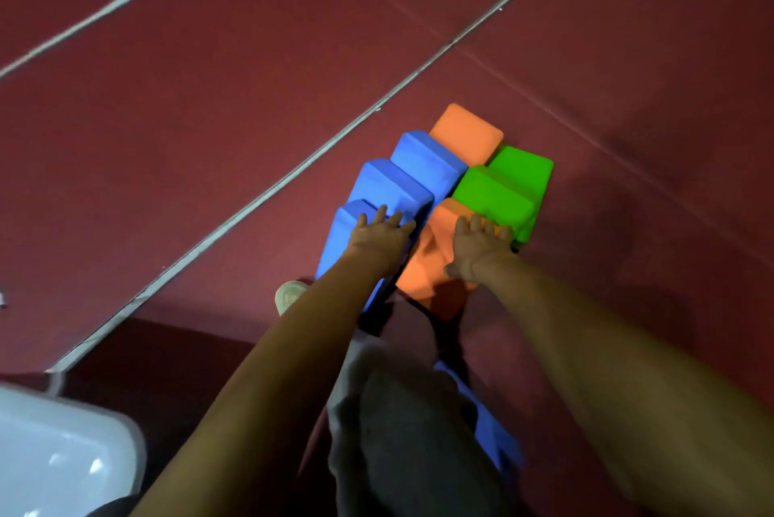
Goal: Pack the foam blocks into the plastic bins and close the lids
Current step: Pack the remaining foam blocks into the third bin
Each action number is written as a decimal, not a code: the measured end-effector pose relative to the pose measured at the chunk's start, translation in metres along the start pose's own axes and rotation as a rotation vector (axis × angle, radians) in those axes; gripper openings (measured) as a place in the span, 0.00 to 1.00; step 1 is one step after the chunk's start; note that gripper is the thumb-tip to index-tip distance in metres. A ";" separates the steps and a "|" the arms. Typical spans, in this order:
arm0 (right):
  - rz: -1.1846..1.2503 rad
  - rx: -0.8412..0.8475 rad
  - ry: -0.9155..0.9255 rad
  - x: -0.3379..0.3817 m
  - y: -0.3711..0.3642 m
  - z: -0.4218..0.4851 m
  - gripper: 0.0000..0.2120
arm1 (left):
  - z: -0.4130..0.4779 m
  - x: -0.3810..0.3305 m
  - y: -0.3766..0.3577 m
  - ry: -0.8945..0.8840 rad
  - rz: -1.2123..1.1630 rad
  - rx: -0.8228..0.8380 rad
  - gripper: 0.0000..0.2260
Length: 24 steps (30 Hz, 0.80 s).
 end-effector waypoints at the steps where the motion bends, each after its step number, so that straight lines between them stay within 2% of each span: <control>1: 0.001 -0.005 -0.015 -0.002 -0.001 0.007 0.51 | 0.006 -0.002 -0.002 0.000 -0.009 0.002 0.28; 8: 0.095 0.063 -0.047 0.000 -0.020 0.046 0.59 | 0.027 -0.002 -0.020 -0.036 0.136 0.117 0.28; 10: 0.157 0.022 -0.033 0.005 -0.023 0.049 0.57 | 0.029 0.001 -0.022 -0.051 0.170 0.084 0.26; 12: 0.227 -0.064 -0.010 0.004 -0.020 0.044 0.48 | 0.029 0.005 -0.026 -0.072 0.169 0.048 0.26; 16: 0.327 -0.147 0.131 0.003 -0.015 0.013 0.42 | 0.015 0.014 -0.034 -0.069 0.224 0.071 0.30; 17: 0.327 -0.136 0.185 0.006 -0.018 0.004 0.42 | 0.008 0.018 -0.035 -0.047 0.230 0.085 0.31; 20: 0.218 -0.108 0.325 0.025 -0.027 -0.023 0.53 | -0.017 0.029 -0.026 0.071 0.198 0.034 0.36; 21: 0.190 -0.107 0.362 0.031 -0.027 -0.032 0.53 | -0.027 0.032 -0.021 0.103 0.174 0.000 0.37; 24: 0.136 -0.187 0.476 0.048 -0.012 -0.059 0.38 | -0.056 0.035 -0.006 0.139 0.118 -0.082 0.39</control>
Point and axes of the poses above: each hand's wrist, its own z-axis towards the middle knuckle, its own y-axis out of the back of the hand, x = y × z, the point moved 7 cm from there along z, towards the middle knuckle, and after that the axes turned 14 degrees about -y, right-handed, at the moved point
